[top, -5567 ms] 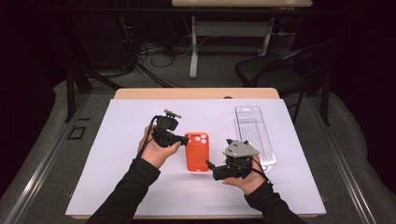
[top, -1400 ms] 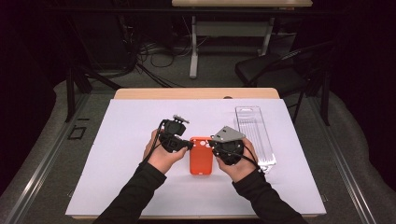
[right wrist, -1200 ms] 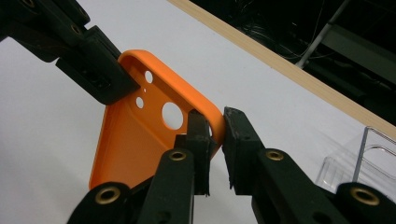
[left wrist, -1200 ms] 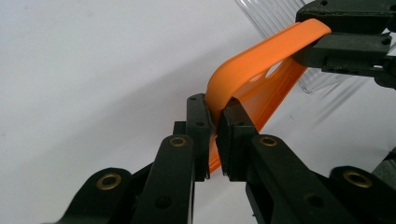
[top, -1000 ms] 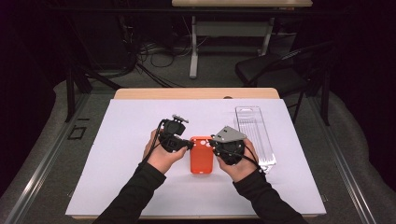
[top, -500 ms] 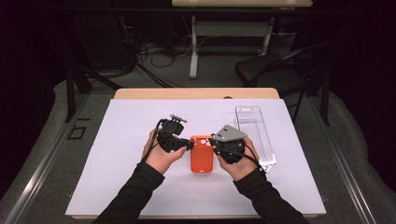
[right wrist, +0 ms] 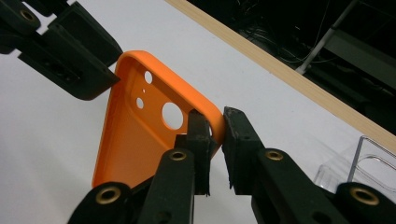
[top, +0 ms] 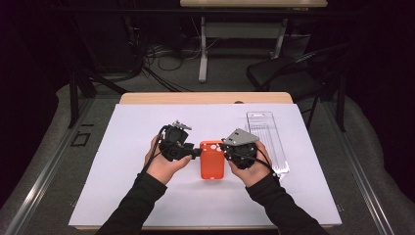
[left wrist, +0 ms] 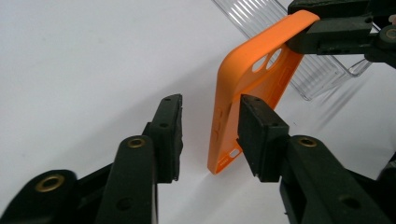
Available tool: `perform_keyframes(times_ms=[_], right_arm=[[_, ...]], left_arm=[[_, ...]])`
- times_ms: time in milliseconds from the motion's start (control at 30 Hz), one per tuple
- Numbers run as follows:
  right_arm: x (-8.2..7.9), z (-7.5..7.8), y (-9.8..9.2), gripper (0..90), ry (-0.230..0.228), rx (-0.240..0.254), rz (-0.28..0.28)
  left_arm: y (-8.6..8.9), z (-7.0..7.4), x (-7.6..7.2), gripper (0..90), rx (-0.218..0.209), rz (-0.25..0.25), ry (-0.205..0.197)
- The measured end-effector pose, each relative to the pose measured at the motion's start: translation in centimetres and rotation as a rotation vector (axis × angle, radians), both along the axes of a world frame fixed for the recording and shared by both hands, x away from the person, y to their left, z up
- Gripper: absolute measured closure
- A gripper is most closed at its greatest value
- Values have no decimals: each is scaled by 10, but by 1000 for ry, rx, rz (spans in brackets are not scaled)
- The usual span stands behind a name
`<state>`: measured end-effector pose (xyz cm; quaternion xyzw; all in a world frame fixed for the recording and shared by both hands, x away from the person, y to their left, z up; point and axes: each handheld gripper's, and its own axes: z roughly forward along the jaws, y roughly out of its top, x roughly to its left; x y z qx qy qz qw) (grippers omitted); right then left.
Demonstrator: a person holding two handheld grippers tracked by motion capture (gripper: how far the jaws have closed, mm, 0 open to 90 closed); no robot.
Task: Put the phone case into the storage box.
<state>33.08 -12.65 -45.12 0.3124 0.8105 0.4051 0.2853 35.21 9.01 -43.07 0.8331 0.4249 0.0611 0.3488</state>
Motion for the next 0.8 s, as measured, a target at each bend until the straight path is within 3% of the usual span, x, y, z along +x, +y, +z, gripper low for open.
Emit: perform_keyframes(times_ms=[333, 600, 633, 800], right_arm=[[9, 4, -7, 820, -1, -9, 20], [21, 11, -17, 820, -18, -11, 33], [24, 12, -19, 819, -20, -10, 34], [29, 15, -24, 819, -32, -1, 34]], left_arm=[[13, -5, -1, 511, 8, -12, -30], [21, -10, -1, 463, 28, -10, -92], [25, -11, -1, 452, 30, -24, -136], [34, -15, -2, 443, 31, -5, -149]])
